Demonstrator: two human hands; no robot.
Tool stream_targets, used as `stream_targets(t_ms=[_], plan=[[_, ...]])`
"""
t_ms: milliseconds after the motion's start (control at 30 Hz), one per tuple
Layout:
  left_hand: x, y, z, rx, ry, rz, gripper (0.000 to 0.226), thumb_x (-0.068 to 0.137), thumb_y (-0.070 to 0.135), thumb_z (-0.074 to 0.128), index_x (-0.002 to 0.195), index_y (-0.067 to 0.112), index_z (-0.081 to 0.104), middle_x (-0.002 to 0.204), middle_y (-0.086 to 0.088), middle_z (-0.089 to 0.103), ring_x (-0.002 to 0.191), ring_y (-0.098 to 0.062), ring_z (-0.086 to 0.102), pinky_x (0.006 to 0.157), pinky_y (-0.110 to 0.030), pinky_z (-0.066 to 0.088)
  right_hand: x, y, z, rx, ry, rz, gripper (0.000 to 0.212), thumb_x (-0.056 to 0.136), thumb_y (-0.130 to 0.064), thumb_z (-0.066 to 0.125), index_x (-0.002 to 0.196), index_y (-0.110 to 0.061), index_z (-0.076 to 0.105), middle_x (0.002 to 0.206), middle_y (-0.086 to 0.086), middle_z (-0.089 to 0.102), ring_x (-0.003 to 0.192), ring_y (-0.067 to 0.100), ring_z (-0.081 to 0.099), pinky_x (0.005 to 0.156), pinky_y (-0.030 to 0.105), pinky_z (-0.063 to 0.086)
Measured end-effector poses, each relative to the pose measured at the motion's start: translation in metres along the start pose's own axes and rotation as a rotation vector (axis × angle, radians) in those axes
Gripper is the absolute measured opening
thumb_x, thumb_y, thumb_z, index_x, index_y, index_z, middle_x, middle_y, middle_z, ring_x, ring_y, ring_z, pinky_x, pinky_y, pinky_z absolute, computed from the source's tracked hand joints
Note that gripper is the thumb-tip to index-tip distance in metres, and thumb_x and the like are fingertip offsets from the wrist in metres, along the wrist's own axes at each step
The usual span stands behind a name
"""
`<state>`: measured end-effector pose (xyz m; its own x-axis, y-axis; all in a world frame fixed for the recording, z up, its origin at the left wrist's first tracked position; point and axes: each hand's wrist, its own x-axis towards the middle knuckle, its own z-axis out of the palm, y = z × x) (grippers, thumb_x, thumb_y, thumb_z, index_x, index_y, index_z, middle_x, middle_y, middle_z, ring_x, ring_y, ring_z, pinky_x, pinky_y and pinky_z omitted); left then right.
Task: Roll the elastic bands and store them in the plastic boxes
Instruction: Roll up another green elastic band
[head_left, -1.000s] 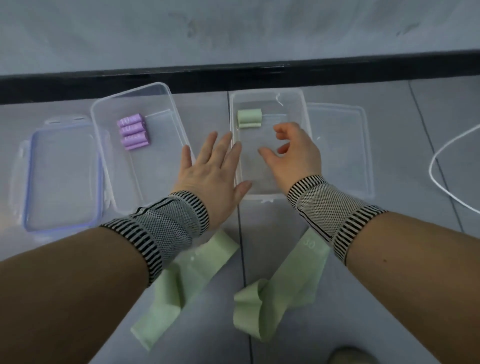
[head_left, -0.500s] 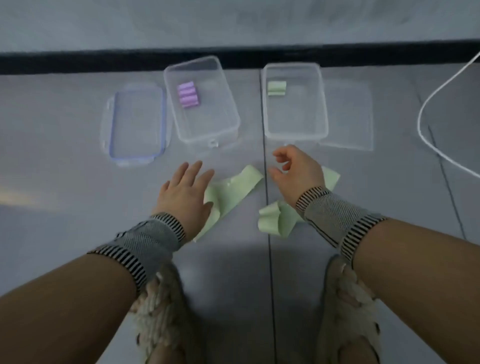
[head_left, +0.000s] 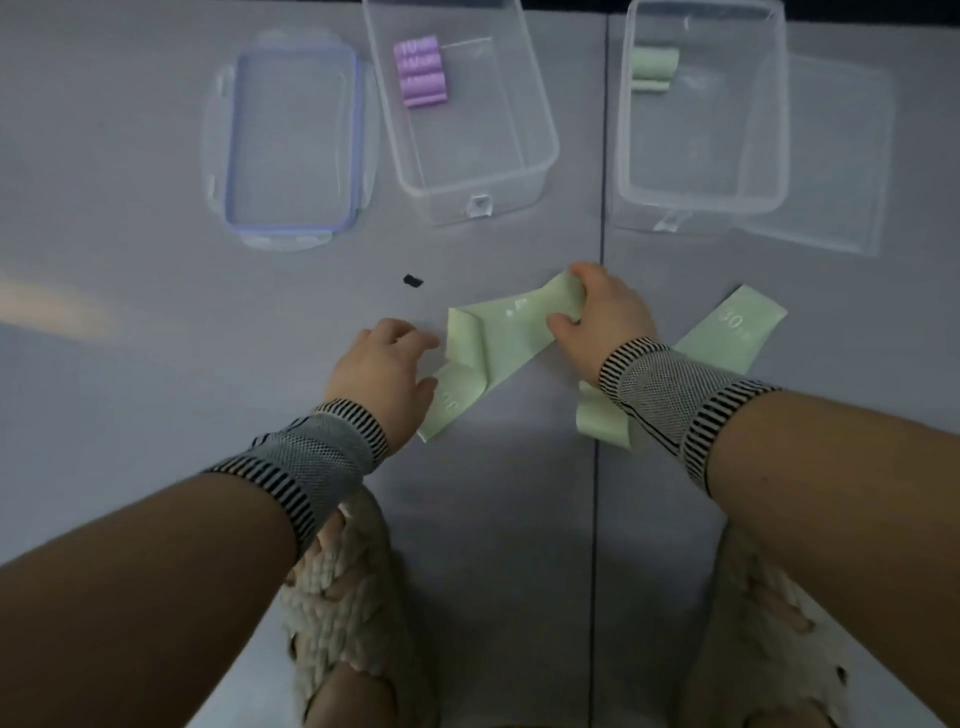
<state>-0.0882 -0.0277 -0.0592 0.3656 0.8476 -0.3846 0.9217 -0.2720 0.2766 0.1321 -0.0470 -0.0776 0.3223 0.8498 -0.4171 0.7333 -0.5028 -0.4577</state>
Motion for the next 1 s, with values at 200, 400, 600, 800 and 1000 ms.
stream_targets(t_ms=[200, 400, 600, 800, 1000], plan=[[-0.012, 0.009, 0.022, -0.074, -0.06, -0.055, 0.026, 0.089, 0.028, 0.055, 0.113, 0.018, 0.058, 0.123, -0.001, 0.048, 0.107, -0.023, 0.054, 0.089, -0.033, 0.043, -0.005, 0.003, 0.003, -0.07, 0.029, 0.022, 0.042, 0.092, -0.042, 0.049, 0.122, -0.014, 0.059, 0.117, 0.013, 0.055, 0.11, 0.031, 0.05, 0.099, 0.036, 0.038], [-0.011, 0.012, 0.027, -0.243, -0.026, 0.0, 0.035, 0.088, 0.017, 0.053, 0.123, 0.014, 0.054, 0.133, -0.001, 0.048, 0.107, -0.021, 0.058, 0.095, -0.034, 0.044, -0.005, -0.002, 0.002, 0.096, 0.062, 0.07, 0.022, 0.094, -0.029, 0.049, 0.093, -0.011, 0.061, 0.093, 0.007, 0.057, 0.092, 0.026, 0.057, 0.077, 0.025, 0.036], [-0.01, 0.018, 0.029, -0.2, -0.098, 0.052, 0.049, 0.088, 0.017, 0.05, 0.137, 0.019, 0.041, 0.141, -0.001, 0.042, 0.117, -0.022, 0.053, 0.098, -0.03, 0.04, -0.008, -0.004, -0.003, 0.258, -0.099, 0.125, 0.038, 0.086, -0.027, 0.063, 0.121, -0.013, 0.06, 0.106, 0.005, 0.067, 0.099, 0.022, 0.062, 0.097, 0.033, 0.046], [-0.013, 0.023, 0.027, -0.151, -0.116, 0.119, 0.069, 0.087, 0.019, 0.052, 0.146, 0.032, 0.02, 0.153, 0.004, 0.02, 0.125, -0.023, 0.046, 0.097, -0.031, 0.04, -0.01, 0.002, -0.004, 0.402, -0.236, 0.118, 0.016, 0.087, -0.017, 0.06, 0.091, -0.009, 0.074, 0.089, 0.008, 0.071, 0.086, 0.024, 0.064, 0.092, 0.039, 0.051], [-0.016, 0.026, 0.025, -0.002, -0.191, 0.154, 0.075, 0.089, 0.025, 0.05, 0.148, 0.036, 0.005, 0.158, 0.007, 0.0, 0.125, -0.025, 0.047, 0.093, -0.033, 0.042, -0.01, -0.001, -0.002, 0.446, -0.219, 0.154, 0.031, 0.085, -0.018, 0.063, 0.116, -0.015, 0.062, 0.103, 0.009, 0.066, 0.092, 0.026, 0.064, 0.091, 0.044, 0.052]])
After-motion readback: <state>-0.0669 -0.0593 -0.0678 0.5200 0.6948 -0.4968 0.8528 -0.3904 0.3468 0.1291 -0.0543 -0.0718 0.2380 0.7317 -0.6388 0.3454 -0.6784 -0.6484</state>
